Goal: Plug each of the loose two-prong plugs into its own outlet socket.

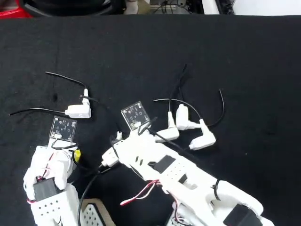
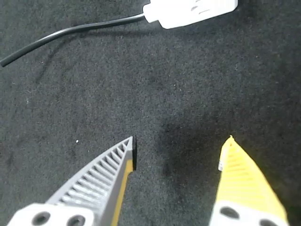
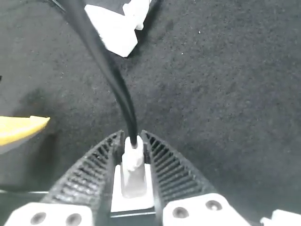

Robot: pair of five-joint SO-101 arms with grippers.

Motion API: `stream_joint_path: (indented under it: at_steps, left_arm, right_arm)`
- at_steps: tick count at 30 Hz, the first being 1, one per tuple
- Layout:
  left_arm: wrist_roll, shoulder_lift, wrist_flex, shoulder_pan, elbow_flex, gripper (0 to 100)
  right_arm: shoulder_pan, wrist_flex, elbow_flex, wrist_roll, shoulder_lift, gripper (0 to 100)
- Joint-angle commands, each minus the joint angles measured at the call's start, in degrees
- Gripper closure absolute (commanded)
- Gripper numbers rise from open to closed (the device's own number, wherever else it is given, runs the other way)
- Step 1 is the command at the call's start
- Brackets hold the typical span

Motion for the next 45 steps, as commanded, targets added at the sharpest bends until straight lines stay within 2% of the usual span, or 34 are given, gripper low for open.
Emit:
stream_joint_path:
  at_steps: [1, 15, 17, 19, 22, 26, 28, 29, 34, 41, 45]
  left_arm:
    - [-0.18, -0.35, -1.14, -0.31, 0.66, 71]
    - [0.35, -0.44, -1.32, -0.31, -0.48, 71]
    - [7.12, -0.44, -3.52, -0.22, -3.74, 71]
    - [18.55, -0.44, -8.18, 1.01, -7.25, 71]
    - [29.27, -0.35, -18.9, 8.92, -8.66, 71]
    - [30.07, -0.26, -30.24, 25.19, -4.0, 71]
    - [29.98, -0.26, -31.12, 30.55, -2.07, 71]
    - [29.71, -0.26, -29.98, 31.08, -1.98, 71]
    - [23.82, -0.35, -21.19, 25.27, -4.09, 71]
    - [21.1, -0.35, -15.91, 12.44, -4.0, 71]
    - [21.1, -0.35, -14.33, 7.34, -3.03, 71]
  right_arm:
    - [-0.62, -1.05, 1.1, -0.26, -1.27, 98.7]
    - [-2.81, -5.54, 6.2, 0.88, -1.27, 98.6]
    - [-3.16, -5.54, 6.2, 0.88, -1.27, 98.6]
    - [-3.16, -5.63, 6.2, 0.88, -1.27, 98.5]
    - [-3.16, -5.63, 6.2, 0.88, -1.27, 98.5]
    - [-3.16, -5.54, 6.11, 2.73, -1.27, 98.3]
    - [-3.25, -5.54, 6.11, 3.52, -1.27, 98.2]
    - [-3.25, -5.54, 6.11, 3.6, -1.27, 98.2]
    - [-3.25, -5.54, 6.11, 3.6, -1.27, 97.9]
    - [-3.25, -4.84, 4.79, 3.52, -1.27, 79.9]
    - [-3.16, 2.46, -0.31, 3.08, -1.27, 77.9]
